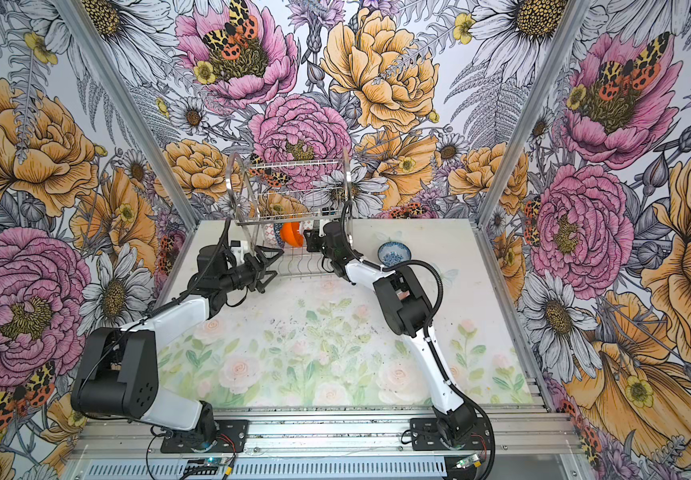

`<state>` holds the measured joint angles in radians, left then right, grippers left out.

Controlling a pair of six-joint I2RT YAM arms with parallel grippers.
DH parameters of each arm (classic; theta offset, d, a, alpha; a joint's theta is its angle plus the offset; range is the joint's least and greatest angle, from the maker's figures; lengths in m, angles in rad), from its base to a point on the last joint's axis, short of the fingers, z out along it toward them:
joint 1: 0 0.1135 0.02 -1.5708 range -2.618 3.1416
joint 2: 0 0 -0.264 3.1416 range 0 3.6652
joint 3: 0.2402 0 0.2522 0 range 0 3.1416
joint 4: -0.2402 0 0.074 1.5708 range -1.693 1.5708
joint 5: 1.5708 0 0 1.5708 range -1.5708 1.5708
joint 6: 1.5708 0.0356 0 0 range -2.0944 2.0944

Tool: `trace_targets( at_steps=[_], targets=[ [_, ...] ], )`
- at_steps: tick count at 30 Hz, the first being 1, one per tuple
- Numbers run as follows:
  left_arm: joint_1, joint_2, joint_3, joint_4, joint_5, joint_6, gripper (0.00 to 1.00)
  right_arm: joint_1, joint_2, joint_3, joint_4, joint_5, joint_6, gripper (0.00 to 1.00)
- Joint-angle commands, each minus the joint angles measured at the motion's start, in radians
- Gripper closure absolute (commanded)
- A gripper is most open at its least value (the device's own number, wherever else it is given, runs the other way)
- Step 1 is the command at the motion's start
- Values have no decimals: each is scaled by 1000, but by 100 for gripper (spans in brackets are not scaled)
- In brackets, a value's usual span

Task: Load the bowls into the dish rack
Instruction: 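Open the right gripper and release the green-patterned bowl in the rack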

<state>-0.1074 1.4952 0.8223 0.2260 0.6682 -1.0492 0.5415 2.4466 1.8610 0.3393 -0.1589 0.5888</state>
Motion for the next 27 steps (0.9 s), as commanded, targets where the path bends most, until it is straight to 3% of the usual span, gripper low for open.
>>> trace_targets(
  at_steps=[1,27],
  targets=[
    [-4,15,-2,25,14,-1,1,-21,-52,-22,-65,16,-31,74],
    [-6,12,-3,26,13,-1,1,-18,-100,-58,-56,19,-17,65]
  ],
)
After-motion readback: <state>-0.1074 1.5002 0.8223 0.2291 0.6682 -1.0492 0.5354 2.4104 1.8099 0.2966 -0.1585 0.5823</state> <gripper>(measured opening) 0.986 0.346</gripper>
